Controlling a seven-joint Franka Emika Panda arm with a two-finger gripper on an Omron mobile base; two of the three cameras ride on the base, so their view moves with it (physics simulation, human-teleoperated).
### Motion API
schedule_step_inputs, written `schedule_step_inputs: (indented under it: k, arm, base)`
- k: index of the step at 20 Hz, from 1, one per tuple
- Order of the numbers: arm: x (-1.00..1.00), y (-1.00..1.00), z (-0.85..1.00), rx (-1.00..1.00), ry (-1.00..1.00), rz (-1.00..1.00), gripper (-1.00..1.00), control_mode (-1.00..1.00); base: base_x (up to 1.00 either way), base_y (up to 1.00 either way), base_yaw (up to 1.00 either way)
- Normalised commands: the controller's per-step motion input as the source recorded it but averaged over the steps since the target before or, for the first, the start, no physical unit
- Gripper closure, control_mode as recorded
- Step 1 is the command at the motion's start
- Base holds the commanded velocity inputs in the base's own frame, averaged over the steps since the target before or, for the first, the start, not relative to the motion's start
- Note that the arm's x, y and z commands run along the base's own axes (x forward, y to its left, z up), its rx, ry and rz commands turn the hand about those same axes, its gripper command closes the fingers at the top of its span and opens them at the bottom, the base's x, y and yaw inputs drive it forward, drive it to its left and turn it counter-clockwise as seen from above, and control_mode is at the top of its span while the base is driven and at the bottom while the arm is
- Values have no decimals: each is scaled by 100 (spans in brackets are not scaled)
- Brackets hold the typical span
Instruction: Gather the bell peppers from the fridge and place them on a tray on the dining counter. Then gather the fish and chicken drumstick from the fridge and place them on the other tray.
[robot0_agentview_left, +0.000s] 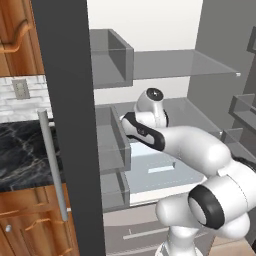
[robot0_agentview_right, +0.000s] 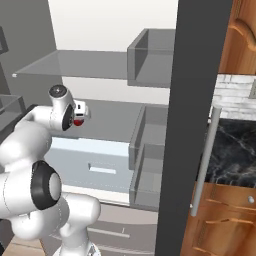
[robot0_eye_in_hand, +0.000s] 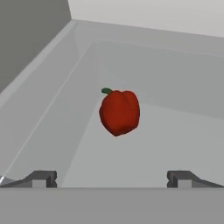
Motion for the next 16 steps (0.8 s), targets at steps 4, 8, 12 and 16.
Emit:
schedule_step_inputs:
  k: [4,8,12,16]
  arm:
    - [33,0,-19,0,0,0,-100,-100]
    - [26,0,-12,0,0,0,-100,-100]
    - [32,0,-2,0,1,0,-100,-100]
    - [31,3,0,0,3,0,-100,-100]
  base:
    - [0,0,0]
    - [0,0,0]
    - [0,0,0]
    - [0,0,0]
